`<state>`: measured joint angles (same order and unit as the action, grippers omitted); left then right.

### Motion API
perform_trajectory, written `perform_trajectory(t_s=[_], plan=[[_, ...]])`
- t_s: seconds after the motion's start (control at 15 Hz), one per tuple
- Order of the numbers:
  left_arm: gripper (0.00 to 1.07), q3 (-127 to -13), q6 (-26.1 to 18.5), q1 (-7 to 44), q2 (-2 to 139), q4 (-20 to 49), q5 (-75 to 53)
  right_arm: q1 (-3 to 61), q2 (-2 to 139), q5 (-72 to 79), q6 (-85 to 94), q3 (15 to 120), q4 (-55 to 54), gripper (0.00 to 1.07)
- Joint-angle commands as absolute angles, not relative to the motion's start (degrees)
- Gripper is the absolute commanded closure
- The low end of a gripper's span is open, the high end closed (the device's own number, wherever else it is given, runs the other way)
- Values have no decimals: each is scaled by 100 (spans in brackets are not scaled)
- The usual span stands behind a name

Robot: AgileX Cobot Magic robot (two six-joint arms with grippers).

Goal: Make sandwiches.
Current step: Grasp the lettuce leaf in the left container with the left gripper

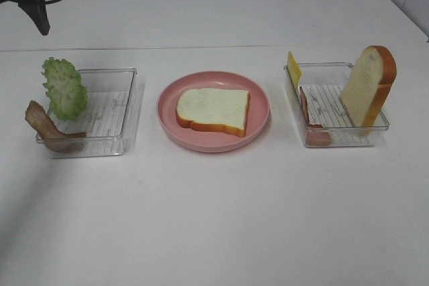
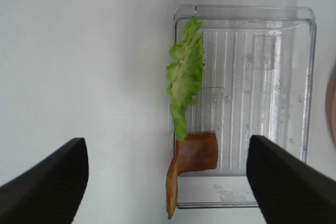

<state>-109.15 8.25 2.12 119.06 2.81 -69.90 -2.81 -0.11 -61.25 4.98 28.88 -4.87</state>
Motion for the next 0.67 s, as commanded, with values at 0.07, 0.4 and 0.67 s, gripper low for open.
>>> perform_trajectory(t_s=[0.07,0.4,0.67], plan=[[30,-10863,796,201,12193,275,-7208,-327,-97,-6073,544,2882,-521,34],[30,-10863,653,229,12760,384,-6795,-327,-97,-6073,544,2882,-521,34],[36,-10863,556,315,12989,430,-6325,-327,-97,-6073,544,2882,-521,34]])
